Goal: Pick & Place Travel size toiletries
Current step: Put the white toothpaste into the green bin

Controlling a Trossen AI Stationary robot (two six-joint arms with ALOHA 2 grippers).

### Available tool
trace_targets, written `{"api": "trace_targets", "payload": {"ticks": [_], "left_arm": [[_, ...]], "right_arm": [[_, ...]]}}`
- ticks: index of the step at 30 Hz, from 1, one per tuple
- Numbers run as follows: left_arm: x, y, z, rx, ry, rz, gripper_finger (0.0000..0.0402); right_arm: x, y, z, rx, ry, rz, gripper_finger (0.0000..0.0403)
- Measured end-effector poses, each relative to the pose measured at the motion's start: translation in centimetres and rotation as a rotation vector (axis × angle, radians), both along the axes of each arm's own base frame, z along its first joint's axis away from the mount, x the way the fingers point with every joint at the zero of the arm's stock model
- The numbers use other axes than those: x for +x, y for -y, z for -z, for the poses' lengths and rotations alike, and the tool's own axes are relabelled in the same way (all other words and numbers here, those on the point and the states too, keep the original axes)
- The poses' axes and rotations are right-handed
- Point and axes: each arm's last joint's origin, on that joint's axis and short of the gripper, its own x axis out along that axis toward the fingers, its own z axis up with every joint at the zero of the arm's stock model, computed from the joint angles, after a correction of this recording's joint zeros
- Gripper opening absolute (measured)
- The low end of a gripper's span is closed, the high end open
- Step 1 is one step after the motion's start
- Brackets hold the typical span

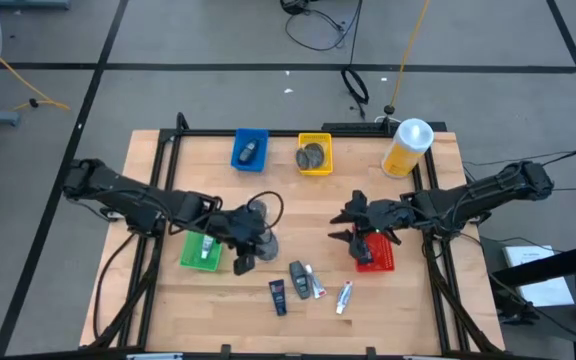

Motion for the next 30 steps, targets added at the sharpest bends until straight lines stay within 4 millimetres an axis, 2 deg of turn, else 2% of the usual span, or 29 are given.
{"api": "trace_targets", "payload": {"ticks": [5,8,17,23,30], "left_arm": [[-0.4,1.3,0.0,-0.041,-0.012,-0.010,0.0193],[-0.6,2.0,0.0,-0.064,-0.018,-0.037,0.0207],[-1.4,4.0,0.0,-0.062,-0.012,-0.075,0.0184],[-1.9,5.0,0.0,-0.114,-0.030,-0.095,0.0163],[-2.1,5.4,0.1,-0.200,-0.064,-0.181,0.0163]], "right_arm": [[-0.6,-1.4,0.8,-0.089,-0.083,-0.246,0.0171],[-0.7,-2.4,1.7,-0.143,-0.131,-0.385,0.0171],[0.3,-5.5,5.2,-0.325,-0.231,-0.647,0.0173],[0.2,-7.2,6.6,-0.446,-0.247,-0.807,0.0188],[0.5,-8.7,8.0,-0.484,-0.244,-0.880,0.0207]]}}
